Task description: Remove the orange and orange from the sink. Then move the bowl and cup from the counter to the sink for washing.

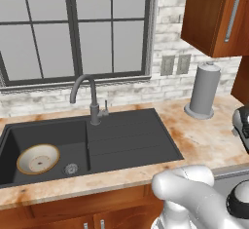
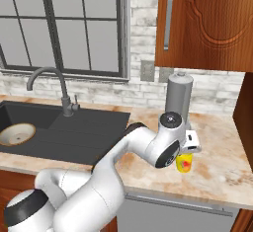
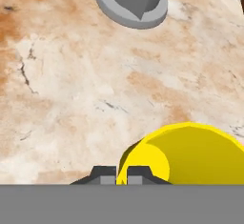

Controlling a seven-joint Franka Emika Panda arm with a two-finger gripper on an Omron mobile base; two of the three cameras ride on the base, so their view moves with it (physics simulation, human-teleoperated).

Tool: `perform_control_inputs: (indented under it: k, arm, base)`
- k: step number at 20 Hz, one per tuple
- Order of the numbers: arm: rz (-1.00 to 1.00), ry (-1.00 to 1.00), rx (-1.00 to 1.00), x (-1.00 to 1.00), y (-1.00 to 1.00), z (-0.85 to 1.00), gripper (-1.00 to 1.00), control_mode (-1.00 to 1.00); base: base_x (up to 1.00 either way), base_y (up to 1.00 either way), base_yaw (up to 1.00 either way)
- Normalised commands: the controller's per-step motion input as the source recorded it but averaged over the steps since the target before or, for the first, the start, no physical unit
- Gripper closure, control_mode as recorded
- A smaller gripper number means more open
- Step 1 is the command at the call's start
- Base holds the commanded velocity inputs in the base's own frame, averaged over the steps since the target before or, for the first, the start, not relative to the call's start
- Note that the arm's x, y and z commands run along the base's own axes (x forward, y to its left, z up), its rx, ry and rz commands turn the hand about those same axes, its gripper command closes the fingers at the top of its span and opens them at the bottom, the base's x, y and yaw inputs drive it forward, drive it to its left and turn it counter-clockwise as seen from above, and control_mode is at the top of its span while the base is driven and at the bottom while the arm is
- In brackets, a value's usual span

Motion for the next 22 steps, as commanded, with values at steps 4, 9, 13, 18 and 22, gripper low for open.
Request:
perform_control_inputs:
  k: [4,9,13,18,22]
  arm:
    - [0.07,0.00,-0.05,-0.23,0.45,0.32,1.00,-1.00]
    - [0.12,0.00,-0.08,-0.25,0.45,0.25,1.00,-1.00]
    - [0.15,-0.01,-0.06,-0.19,0.47,0.29,1.00,-1.00]
    - [0.20,-0.03,-0.04,-0.17,0.49,0.23,1.00,-1.00]
    - [0.25,-0.01,-0.02,-0.15,0.51,0.15,1.00,-1.00]
  base:
    - [0.00,0.00,0.00]
    - [0.00,0.00,0.00]
    - [0.00,0.00,0.00]
    - [0.00,0.00,0.00]
    - [0.00,0.00,0.00]
